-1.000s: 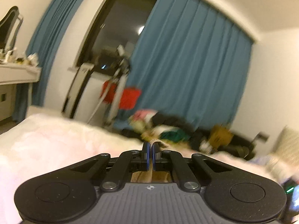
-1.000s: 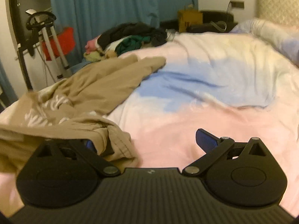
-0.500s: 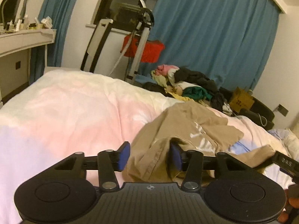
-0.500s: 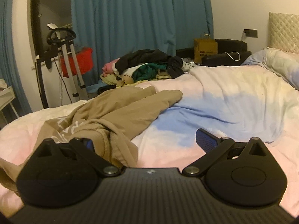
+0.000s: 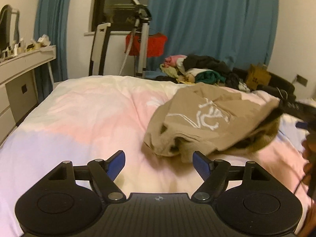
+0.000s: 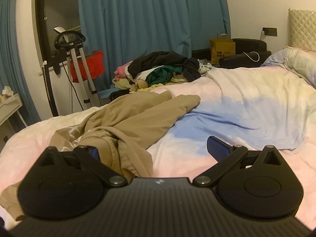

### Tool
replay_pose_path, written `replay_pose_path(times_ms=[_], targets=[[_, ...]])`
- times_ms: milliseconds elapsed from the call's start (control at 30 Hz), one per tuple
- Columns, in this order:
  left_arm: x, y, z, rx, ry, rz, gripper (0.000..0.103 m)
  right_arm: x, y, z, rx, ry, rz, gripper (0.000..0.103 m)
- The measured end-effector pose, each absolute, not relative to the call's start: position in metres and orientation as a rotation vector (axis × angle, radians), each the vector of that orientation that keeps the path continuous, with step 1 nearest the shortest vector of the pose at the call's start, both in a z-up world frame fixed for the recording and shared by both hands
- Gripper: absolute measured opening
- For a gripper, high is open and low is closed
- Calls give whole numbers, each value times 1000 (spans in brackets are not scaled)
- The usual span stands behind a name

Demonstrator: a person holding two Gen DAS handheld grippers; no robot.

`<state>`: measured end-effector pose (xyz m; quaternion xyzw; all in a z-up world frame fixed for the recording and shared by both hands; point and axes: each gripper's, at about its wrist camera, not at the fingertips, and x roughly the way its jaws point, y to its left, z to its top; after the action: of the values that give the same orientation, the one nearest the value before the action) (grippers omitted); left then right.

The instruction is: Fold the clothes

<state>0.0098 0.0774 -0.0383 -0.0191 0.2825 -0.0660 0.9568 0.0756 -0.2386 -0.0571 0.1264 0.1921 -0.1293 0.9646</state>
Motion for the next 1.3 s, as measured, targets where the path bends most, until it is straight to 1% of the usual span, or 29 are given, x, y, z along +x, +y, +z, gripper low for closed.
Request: replay_pose_path(times_ms=[67, 133, 333, 400, 500, 633, 733, 767, 833, 900, 1000, 1100, 1200, 1300], targets=[[8, 64, -38, 26, 554, -168, 78, 76, -238, -56, 260, 388, -255, 103], [8, 46, -40, 110, 532, -197, 82, 76, -239, -56, 267, 388, -250, 103], [28, -17, -74, 464, 452, -133, 82, 72, -243, -56, 269, 382, -272, 103], [43, -27, -86, 530, 450, -58, 81, 72, -244, -58, 263, 388, -280, 103], [55, -6, -79, 398, 457, 60, 80, 73, -248, -66, 257, 417, -305, 103], [57, 41, -58, 105, 439, 167, 85, 76, -256, -83, 285, 494, -302, 103], [57, 63, -51, -54, 477, 164, 88, 88, -245, -102, 179, 590, -308, 103], [57, 67, -53, -91, 499, 161, 88, 92, -242, -109, 142, 626, -314, 103], [57, 70, -55, -136, 533, 152, 88, 92, -242, -120, 168, 680, -325, 103], [51, 72, -53, -149, 529, 134, 88, 84, -248, -118, 220, 664, -357, 103], [39, 75, -40, -141, 469, 124, 88, 70, -246, -96, 213, 555, -387, 103], [25, 84, -10, -198, 379, 143, 88, 56, -234, -46, 134, 410, -369, 103], [18, 103, 40, -324, 297, 160, 88, 42, -224, 21, 77, 245, -292, 103], [16, 116, 106, -406, 222, 156, 88, 29, -216, 98, -3, 99, -236, 103]])
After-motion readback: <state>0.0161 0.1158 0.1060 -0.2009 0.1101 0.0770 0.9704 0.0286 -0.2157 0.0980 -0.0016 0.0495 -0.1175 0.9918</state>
